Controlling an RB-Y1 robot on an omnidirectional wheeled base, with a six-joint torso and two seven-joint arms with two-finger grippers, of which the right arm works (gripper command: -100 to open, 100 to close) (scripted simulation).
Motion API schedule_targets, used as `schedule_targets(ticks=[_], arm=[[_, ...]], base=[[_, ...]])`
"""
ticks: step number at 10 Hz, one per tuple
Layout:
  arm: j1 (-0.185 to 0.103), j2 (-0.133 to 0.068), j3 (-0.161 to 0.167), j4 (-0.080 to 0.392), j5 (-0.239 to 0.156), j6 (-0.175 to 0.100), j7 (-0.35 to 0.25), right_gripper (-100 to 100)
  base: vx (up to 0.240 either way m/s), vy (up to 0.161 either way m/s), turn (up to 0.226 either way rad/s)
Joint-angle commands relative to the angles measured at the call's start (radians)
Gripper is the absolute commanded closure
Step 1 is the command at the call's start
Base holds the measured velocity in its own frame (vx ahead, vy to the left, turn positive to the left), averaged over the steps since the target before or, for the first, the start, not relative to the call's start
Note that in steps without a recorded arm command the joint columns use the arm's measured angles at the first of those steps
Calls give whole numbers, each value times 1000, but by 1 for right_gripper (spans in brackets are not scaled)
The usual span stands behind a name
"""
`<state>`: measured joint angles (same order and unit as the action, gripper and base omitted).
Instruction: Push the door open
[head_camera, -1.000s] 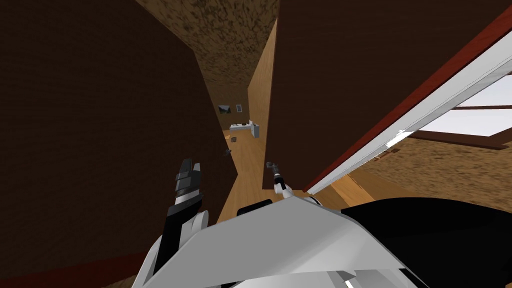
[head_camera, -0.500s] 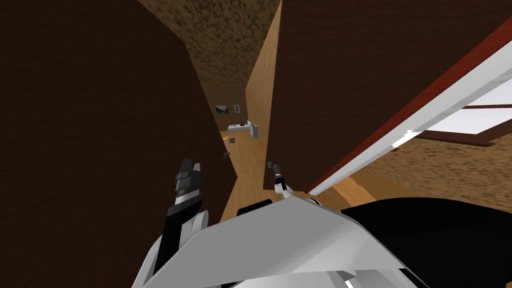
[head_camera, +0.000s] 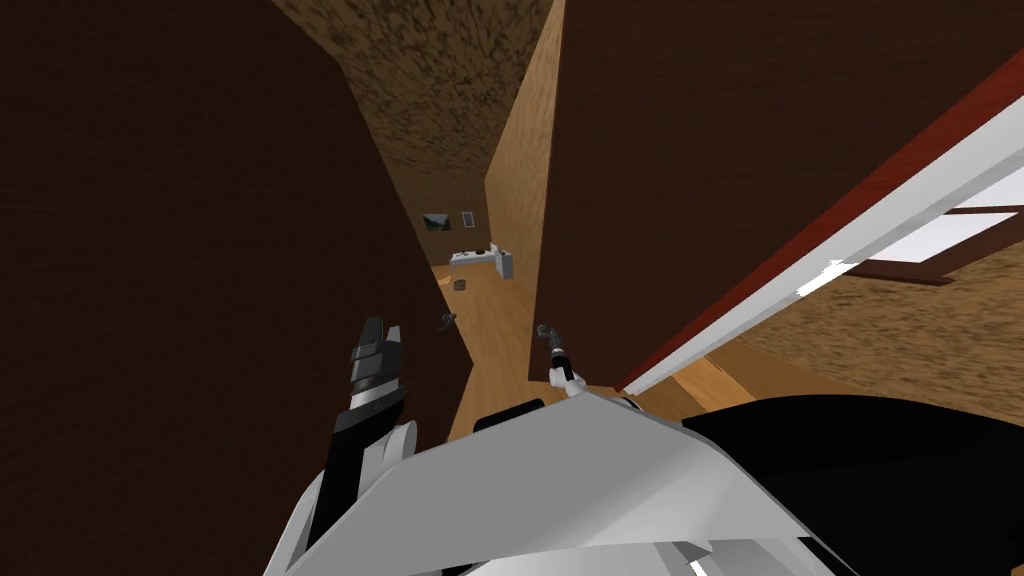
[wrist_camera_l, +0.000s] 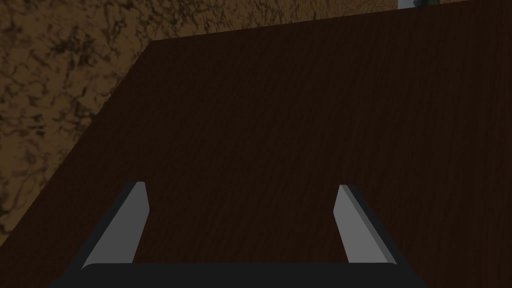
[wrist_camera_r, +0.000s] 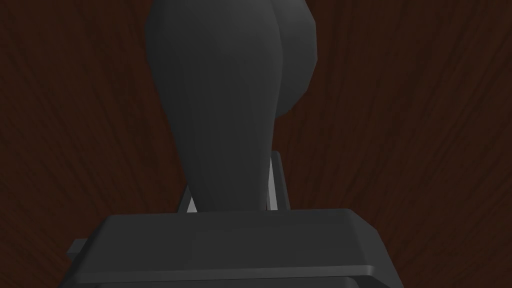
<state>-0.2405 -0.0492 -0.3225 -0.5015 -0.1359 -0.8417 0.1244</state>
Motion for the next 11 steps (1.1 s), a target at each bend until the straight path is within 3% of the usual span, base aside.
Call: schedule_targets(ticks=[1, 2, 4, 7, 11], arm=[[-11, 9, -10, 7, -7, -6, 6, 100], [-11, 13, -14, 7, -10, -6, 9, 100], [-5, -8, -30, 5, -18, -7, 16, 100], [-6, -12, -36, 5, -22, -8, 20, 100], [-9, -27, -71, 4, -43, -15, 45, 100]], base=[[161, 32, -61], [155, 41, -49], [85, 6, -45], [118, -8, -21], [159, -10, -42]])
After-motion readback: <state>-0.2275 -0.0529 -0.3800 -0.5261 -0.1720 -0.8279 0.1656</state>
